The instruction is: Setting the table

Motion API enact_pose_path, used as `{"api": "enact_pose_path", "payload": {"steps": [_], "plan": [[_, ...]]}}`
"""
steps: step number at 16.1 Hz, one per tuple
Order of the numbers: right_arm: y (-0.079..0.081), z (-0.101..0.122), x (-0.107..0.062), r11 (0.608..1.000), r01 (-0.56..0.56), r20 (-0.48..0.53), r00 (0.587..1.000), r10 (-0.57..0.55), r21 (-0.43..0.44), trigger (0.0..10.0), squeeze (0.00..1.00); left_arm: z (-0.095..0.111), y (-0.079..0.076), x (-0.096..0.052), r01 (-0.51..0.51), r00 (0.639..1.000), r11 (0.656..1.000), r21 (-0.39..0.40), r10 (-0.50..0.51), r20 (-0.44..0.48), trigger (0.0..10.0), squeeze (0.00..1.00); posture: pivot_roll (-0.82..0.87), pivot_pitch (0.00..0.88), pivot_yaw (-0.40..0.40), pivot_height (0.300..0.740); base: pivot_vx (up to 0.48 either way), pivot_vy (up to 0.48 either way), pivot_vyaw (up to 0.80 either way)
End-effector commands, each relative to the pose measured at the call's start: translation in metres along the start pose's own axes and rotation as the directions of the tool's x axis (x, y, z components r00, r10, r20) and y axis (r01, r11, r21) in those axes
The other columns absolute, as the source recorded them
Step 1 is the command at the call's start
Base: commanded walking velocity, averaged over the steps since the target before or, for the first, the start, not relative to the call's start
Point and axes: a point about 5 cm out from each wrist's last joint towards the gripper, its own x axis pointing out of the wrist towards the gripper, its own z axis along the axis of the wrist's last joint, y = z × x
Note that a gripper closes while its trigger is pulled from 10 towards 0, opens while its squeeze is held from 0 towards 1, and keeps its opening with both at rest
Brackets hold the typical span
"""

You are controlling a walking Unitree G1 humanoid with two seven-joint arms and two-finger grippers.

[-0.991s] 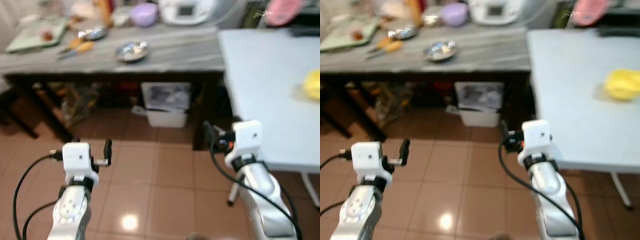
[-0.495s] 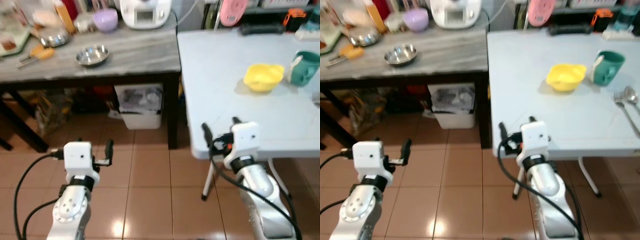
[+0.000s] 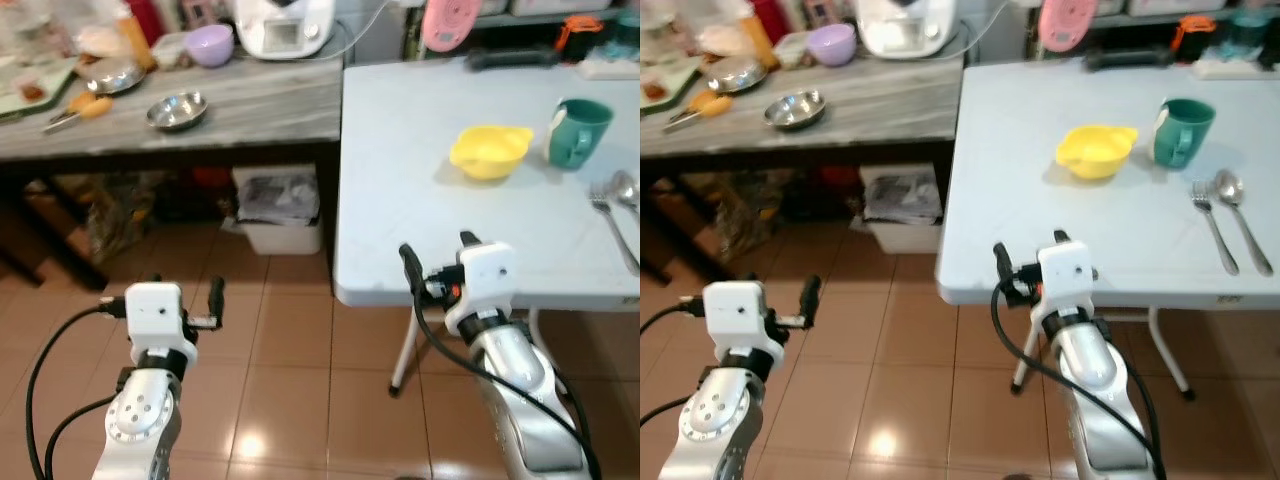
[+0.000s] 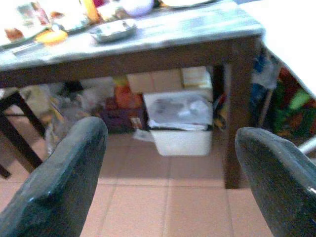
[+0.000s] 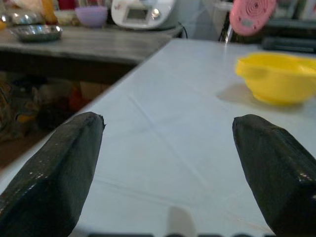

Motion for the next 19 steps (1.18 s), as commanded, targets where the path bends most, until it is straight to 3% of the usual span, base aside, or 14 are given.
{"api": "enact_pose_path", "payload": {"steps": [1,16,19], "plan": [[0.0011,0.0012,0.0003,1.000,0.000,0.007,1.000,0.000,-0.003,10.0,0.00,0.0003,0.0033,0.0003,-0.010,1.000,1.000,0.012,0.010,-0.001,10.0,0.00,-0.25,0.137,0.114,0.740,0.000,-0.247,0.00],[0.0001,0.0006,-0.0010,1.000,0.012,0.010,1.000,-0.012,-0.007,10.0,0.00,-0.0032,-0.0016,0.0024,0.016,1.000,1.000,0.003,-0.016,-0.012,10.0,0.00,-0.26,0.141,0.123,0.740,0.000,-0.272,0.00],[-0.0006,0.0013,-0.0006,1.000,0.016,0.012,1.000,-0.016,-0.008,10.0,0.00,-0.0016,-0.0032,0.0034,0.024,1.000,1.000,-0.017,-0.024,0.004,10.0,0.00,-0.26,0.141,0.122,0.740,0.000,0.000,0.00]]}}
